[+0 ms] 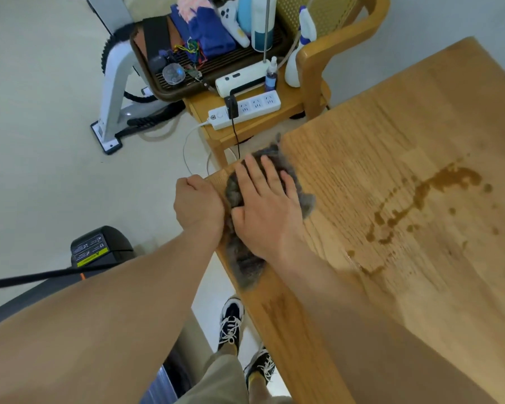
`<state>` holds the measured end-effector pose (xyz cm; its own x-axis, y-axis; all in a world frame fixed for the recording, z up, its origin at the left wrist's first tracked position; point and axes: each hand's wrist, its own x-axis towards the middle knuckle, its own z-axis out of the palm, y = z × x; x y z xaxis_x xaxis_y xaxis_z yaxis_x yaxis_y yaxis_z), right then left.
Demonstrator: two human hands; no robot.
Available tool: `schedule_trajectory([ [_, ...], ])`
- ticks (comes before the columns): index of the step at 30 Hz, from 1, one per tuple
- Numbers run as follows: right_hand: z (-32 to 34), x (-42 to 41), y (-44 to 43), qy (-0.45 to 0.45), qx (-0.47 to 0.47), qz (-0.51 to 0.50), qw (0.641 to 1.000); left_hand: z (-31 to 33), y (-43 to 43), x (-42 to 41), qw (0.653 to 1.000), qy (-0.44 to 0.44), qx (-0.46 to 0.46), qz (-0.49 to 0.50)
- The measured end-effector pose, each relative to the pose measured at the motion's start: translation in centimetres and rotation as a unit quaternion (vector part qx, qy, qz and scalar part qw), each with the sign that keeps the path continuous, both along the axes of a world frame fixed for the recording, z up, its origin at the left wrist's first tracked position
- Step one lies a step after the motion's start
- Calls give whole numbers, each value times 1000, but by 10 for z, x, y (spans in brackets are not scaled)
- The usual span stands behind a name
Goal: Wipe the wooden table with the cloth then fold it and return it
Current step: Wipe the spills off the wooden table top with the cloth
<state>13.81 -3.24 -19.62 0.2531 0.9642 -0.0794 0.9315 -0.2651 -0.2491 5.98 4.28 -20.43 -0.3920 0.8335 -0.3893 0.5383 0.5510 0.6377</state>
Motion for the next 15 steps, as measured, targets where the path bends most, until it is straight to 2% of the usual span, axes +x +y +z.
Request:
schedule_trajectory([
  [6, 2, 24, 64, -24, 0, -1, 1000, -3, 1, 0, 1000, 0, 0, 0],
  [12, 21, 12, 99, -30, -150, 69, 986, -4, 4, -4, 1000, -4, -16, -2],
  [15, 24, 3, 100, -16, -182, 73, 980, -5, 2, -5, 999, -29, -20, -8],
])
